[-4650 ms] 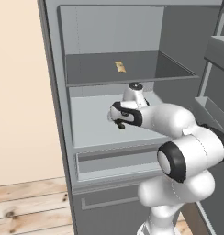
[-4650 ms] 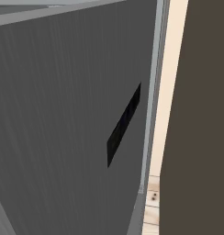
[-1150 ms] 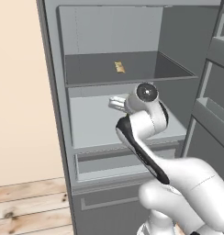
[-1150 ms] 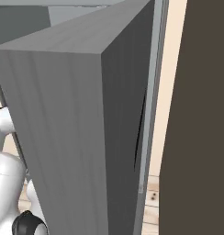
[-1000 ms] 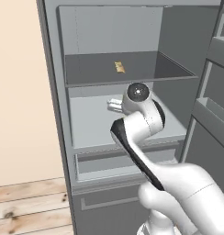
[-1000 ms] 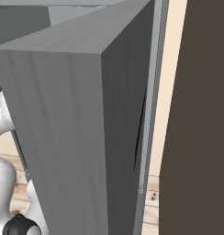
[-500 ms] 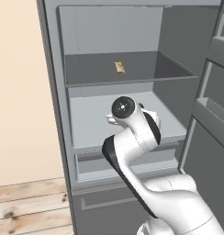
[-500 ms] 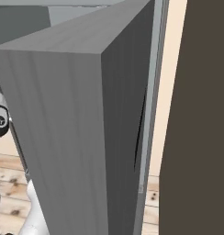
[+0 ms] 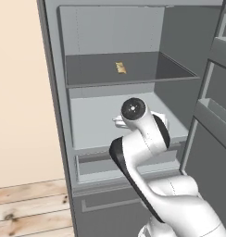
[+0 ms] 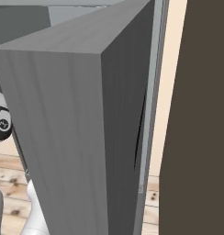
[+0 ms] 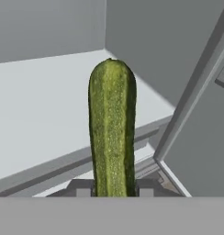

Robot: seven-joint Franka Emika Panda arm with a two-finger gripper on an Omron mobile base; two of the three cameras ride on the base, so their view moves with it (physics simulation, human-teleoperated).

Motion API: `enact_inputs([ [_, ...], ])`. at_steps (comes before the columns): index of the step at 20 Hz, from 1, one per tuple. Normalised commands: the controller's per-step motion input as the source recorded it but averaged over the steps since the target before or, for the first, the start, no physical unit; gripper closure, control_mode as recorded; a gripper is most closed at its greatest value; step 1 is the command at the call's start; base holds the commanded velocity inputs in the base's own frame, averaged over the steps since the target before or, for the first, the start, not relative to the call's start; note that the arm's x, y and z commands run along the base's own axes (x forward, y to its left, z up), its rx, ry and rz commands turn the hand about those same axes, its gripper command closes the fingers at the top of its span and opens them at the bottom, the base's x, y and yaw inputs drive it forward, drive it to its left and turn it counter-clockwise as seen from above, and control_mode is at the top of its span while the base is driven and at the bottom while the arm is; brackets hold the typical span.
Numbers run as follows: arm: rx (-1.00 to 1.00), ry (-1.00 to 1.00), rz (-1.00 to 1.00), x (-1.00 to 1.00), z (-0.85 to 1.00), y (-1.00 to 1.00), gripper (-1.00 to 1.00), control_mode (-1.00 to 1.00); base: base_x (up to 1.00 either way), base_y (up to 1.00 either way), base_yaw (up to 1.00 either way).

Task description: Pick squash from the fridge and place it on the plate on the counter.

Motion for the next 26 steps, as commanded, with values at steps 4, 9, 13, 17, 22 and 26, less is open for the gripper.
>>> enact_inputs([
  [4, 0.00, 0.03, 0.00, 0.00, 0.00, 0.00, 1.00, -1.00, 0.00, 0.00, 0.00],
  [9, 0.00, 0.00, 0.00, -0.07, 0.00, -0.01, 1.00, 1.00, -0.09, 0.00, -0.01],
  [13, 0.00, 0.00, 0.00, 0.00, 0.00, 0.00, 1.00, 1.00, -0.58, 0.00, -0.10],
  [17, 0.00, 0.00, 0.00, 0.00, 0.00, 0.00, 1.00, 1.00, -0.59, 0.01, -0.15],
  [22, 0.00, 0.00, 0.00, 0.00, 0.00, 0.00, 1.00, 1.00, -0.45, 0.18, -0.17],
  [26, 0.00, 0.00, 0.00, 0.00, 0.00, 0.00, 1.00, 1.00, -0.42, 0.27, -0.15],
])
